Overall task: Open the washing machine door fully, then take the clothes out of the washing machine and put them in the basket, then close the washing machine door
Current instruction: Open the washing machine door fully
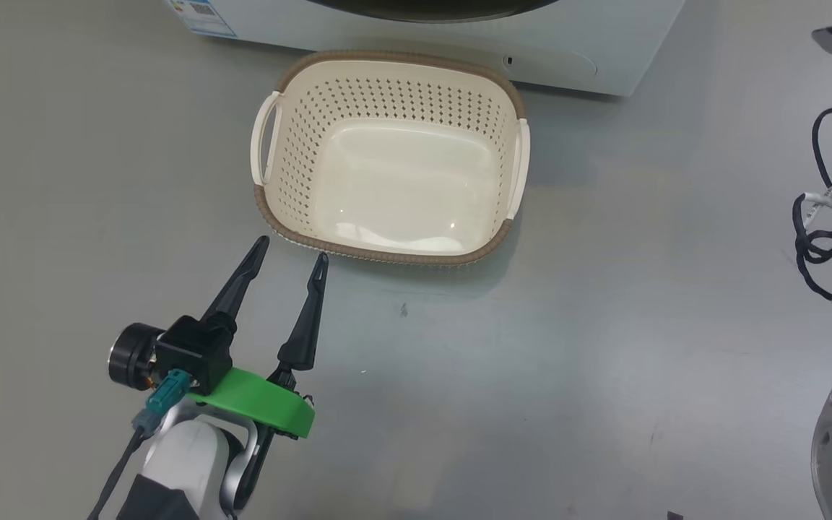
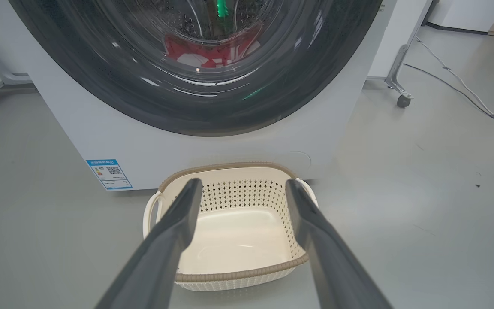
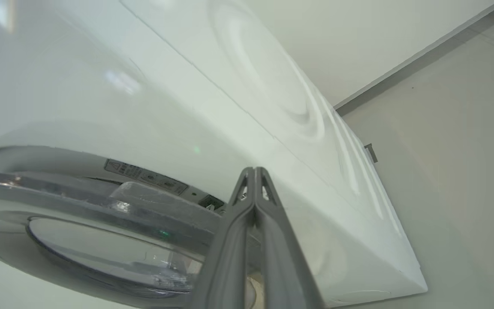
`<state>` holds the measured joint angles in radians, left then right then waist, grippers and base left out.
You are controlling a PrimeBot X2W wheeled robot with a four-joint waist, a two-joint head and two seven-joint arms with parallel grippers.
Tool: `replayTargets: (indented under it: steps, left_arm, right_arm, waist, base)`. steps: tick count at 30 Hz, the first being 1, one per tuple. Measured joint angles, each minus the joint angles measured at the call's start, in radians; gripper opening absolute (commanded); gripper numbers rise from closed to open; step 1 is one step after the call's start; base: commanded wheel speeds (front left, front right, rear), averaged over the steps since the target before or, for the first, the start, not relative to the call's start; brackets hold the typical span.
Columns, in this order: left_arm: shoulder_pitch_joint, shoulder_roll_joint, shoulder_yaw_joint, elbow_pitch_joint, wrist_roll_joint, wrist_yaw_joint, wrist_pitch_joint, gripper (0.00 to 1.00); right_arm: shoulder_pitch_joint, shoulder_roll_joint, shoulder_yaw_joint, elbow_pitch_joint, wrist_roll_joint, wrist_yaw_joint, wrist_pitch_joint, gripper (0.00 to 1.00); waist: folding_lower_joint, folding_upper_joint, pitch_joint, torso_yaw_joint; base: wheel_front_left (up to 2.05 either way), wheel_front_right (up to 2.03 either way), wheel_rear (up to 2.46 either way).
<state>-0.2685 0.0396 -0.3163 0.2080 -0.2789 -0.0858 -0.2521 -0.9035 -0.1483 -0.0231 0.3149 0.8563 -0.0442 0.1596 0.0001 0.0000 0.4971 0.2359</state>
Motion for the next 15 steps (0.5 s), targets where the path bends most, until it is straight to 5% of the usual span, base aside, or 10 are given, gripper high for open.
replayTargets:
  steps: [15]
  left_arm:
    - [-0.051, -0.007, -0.036, 0.008, -0.071, -0.003, 0.0, 1.0]
  right_arm:
    - [-0.138, 0.026, -0.023, 0.074, 0.137, -0.004, 0.138, 0.0]
  waist:
    - [0.0, 0.0, 0.059, 0.063]
  base:
    - [0.0, 0.0, 0.0]
